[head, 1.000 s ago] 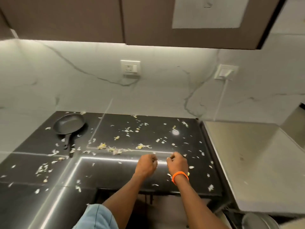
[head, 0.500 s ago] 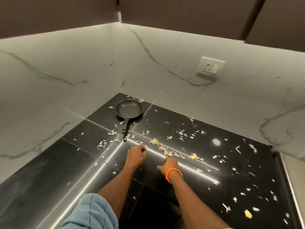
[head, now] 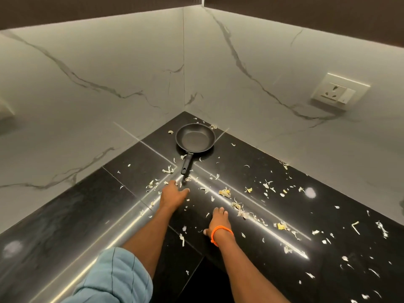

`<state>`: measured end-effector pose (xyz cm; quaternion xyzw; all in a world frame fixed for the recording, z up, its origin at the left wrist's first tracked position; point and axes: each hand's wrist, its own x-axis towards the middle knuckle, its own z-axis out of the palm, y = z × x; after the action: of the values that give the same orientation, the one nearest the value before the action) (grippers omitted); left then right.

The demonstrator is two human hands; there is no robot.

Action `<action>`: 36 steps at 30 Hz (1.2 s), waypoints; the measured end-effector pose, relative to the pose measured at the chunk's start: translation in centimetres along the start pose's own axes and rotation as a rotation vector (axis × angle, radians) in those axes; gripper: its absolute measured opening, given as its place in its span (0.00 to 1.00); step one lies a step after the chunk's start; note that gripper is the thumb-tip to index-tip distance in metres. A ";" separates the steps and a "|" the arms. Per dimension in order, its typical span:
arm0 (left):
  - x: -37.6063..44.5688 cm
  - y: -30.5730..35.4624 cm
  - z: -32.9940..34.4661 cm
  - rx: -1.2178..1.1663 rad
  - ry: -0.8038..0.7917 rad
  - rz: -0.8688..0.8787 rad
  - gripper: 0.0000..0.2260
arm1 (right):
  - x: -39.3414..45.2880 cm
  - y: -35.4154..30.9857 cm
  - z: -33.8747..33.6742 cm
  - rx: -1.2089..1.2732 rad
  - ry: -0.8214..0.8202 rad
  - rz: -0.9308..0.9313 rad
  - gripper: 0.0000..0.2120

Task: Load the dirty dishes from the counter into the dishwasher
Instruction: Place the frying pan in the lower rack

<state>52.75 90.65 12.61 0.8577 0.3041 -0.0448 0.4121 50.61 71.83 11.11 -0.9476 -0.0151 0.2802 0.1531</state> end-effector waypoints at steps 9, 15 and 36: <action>6.3 4.3 1.5 -0.149 0.039 -0.089 0.28 | 2.4 -1.2 0.1 0.017 -0.007 0.087 0.51; 8.4 5.3 1.9 -0.041 0.026 -0.156 0.13 | 2.9 -0.8 0.3 0.031 -0.006 0.083 0.52; 6.6 8.7 -3.1 0.334 0.088 0.179 0.24 | 3.6 -1.0 -0.5 0.020 -0.011 0.068 0.48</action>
<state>62.43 91.98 18.35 0.9390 0.2326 -0.0203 0.2526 53.99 73.03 9.91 -0.9443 0.0189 0.2907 0.1530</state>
